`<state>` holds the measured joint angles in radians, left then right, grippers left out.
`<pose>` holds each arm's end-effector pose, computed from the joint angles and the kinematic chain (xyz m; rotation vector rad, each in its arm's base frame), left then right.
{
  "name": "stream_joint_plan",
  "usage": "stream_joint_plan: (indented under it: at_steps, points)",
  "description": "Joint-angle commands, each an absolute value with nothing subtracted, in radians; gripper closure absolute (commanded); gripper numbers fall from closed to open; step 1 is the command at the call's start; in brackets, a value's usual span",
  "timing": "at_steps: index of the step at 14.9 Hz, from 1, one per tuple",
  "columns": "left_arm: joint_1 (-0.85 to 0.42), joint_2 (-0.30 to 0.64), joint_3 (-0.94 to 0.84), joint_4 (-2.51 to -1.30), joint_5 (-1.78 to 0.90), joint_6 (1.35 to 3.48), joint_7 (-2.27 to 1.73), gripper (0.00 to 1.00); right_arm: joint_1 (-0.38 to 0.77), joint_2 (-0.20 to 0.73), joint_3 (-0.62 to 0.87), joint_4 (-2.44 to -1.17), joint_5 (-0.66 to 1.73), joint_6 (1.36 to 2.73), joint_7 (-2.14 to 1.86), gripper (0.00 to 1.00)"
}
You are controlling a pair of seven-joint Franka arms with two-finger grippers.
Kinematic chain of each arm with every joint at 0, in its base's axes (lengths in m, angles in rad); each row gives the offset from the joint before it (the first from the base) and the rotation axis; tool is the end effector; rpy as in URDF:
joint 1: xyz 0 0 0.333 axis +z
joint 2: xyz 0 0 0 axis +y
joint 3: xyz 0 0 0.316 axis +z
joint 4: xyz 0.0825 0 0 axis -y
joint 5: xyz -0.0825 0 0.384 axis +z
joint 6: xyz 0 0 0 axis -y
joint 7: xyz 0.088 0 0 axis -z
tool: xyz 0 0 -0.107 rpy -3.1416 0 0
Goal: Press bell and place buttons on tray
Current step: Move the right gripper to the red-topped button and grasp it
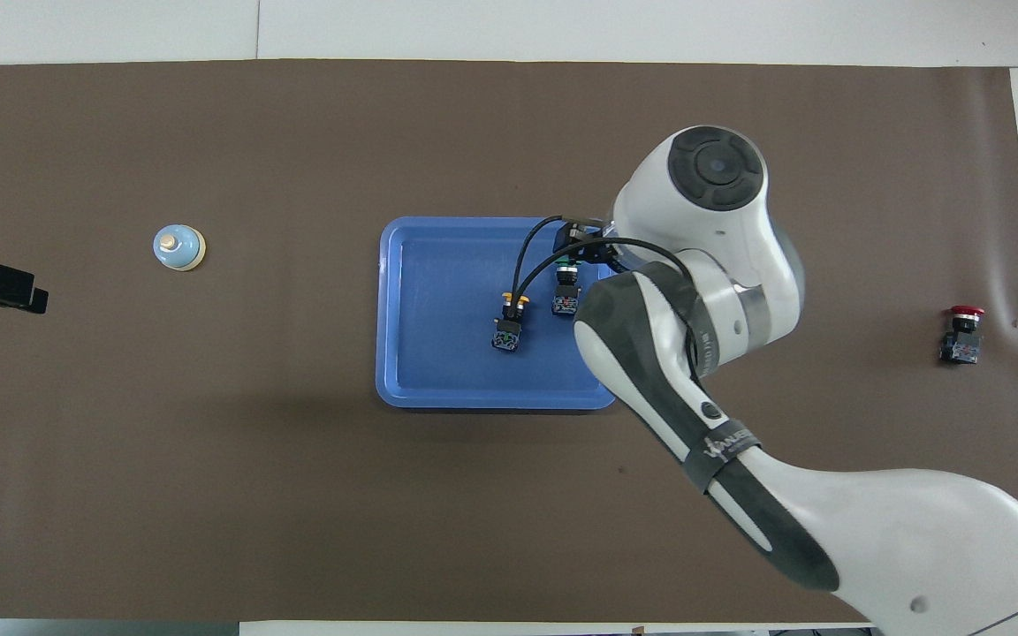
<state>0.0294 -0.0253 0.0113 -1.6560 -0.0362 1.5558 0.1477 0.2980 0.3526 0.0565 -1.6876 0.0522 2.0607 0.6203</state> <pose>0.5422 0.0182 0.5971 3.0919 -0.1643 -0.1102 0.6159 0.2272 0.3962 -3.0406 0.4495 0.0190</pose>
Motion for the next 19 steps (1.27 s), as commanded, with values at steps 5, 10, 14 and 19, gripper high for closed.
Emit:
stream_joint_plan:
  at_steps: [5,10,14,19]
  points:
    - [0.028,-0.035,0.017,-1.655,-0.046,1.548,0.163,0.00,0.031,0.253,0.067,-1.741,-0.012,1.928,0.343,0.00]
    - [0.028,-0.035,0.017,-1.655,-0.046,1.548,0.163,0.00,-0.178,0.241,0.067,-1.778,-0.063,1.944,0.157,0.00]
    - [0.028,-0.035,0.017,-1.655,-0.046,1.548,0.163,0.00,-0.303,0.207,0.069,-1.889,-0.087,2.044,0.085,0.00]
    - [0.028,-0.035,0.017,-1.655,-0.046,1.548,0.163,0.00,-0.471,0.135,0.071,-2.153,-0.086,2.337,-0.052,0.00]
